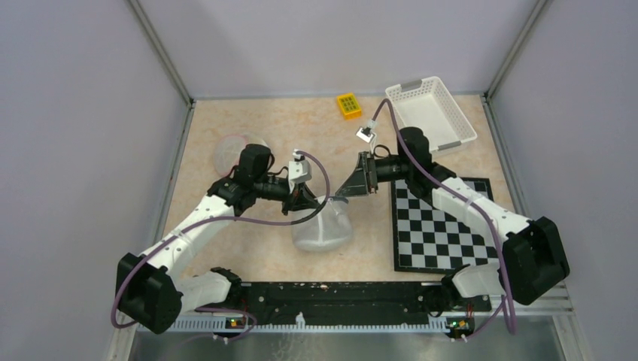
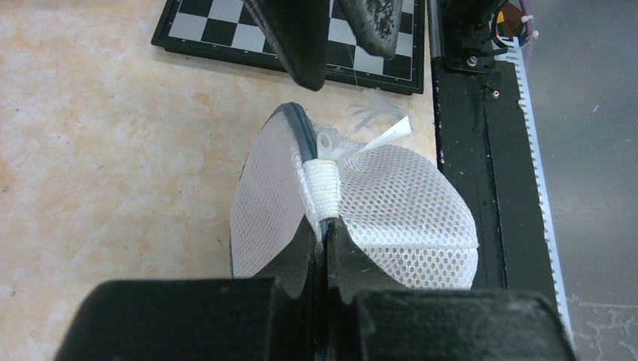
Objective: Unzip the laundry bag and remove the bra
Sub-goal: Unzip the laundry bag at the center of the board.
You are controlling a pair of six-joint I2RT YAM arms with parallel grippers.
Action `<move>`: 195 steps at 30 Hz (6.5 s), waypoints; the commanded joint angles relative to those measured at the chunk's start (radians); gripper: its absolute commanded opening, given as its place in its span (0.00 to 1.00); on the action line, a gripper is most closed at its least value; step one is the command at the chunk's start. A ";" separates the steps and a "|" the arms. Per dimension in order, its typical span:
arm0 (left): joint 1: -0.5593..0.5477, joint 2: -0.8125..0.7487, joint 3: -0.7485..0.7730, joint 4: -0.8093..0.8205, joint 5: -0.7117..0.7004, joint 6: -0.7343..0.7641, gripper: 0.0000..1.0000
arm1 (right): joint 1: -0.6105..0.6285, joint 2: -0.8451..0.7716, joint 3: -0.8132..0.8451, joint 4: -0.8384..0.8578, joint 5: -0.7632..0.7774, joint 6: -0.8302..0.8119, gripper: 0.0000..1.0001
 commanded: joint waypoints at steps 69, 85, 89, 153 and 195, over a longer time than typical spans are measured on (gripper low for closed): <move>0.018 -0.068 -0.042 0.044 -0.107 0.021 0.00 | -0.013 0.074 0.065 -0.158 0.199 -0.153 0.00; 0.016 -0.056 -0.025 0.010 -0.093 0.197 0.00 | -0.001 0.062 0.046 0.034 -0.022 -0.078 0.37; 0.016 -0.060 -0.014 0.006 -0.065 0.202 0.00 | 0.043 0.074 0.060 -0.043 0.009 -0.142 0.34; -0.015 -0.068 0.019 -0.036 -0.190 0.307 0.00 | -0.010 0.084 0.115 -0.236 0.233 -0.301 0.00; -0.045 -0.292 -0.131 -0.101 -0.223 0.275 0.79 | 0.113 0.110 -0.033 -0.060 0.221 -0.366 0.00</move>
